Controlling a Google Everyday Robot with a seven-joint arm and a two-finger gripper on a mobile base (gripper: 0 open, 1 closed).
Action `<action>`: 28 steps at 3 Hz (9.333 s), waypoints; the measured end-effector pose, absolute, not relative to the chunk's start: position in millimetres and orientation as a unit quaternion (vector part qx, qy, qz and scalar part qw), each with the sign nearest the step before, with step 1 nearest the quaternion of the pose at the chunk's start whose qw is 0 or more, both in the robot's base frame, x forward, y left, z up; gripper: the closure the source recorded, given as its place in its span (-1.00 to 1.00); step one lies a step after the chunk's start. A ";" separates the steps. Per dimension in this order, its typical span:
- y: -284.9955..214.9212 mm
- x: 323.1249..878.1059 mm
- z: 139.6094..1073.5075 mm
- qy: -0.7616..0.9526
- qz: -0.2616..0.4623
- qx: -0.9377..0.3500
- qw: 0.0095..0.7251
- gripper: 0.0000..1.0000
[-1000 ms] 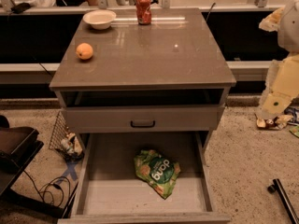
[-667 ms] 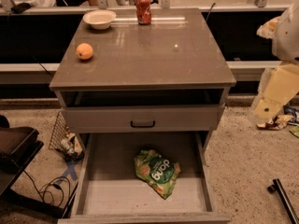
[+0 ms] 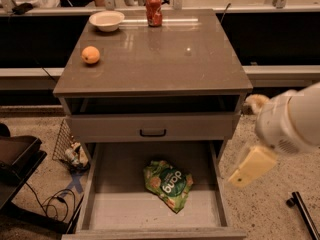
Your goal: Pick green rice chip bag from middle drawer and place on counter
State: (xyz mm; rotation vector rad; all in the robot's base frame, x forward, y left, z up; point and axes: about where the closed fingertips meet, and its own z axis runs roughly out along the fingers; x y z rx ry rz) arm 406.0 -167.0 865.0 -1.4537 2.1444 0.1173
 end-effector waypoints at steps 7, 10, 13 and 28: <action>-92.9 481.5 556.1 0.812 0.142 -0.410 0.391 -1.00; -83.2 504.5 487.4 0.815 0.174 -0.368 0.413 -1.00; -19.1 529.4 416.8 0.822 0.187 -0.374 0.387 -1.00; -114.1 534.3 935.0 0.824 0.117 -0.389 0.394 1.00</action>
Offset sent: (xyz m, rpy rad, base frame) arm 0.0819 0.0572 -0.2131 0.3084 -0.1872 -0.1811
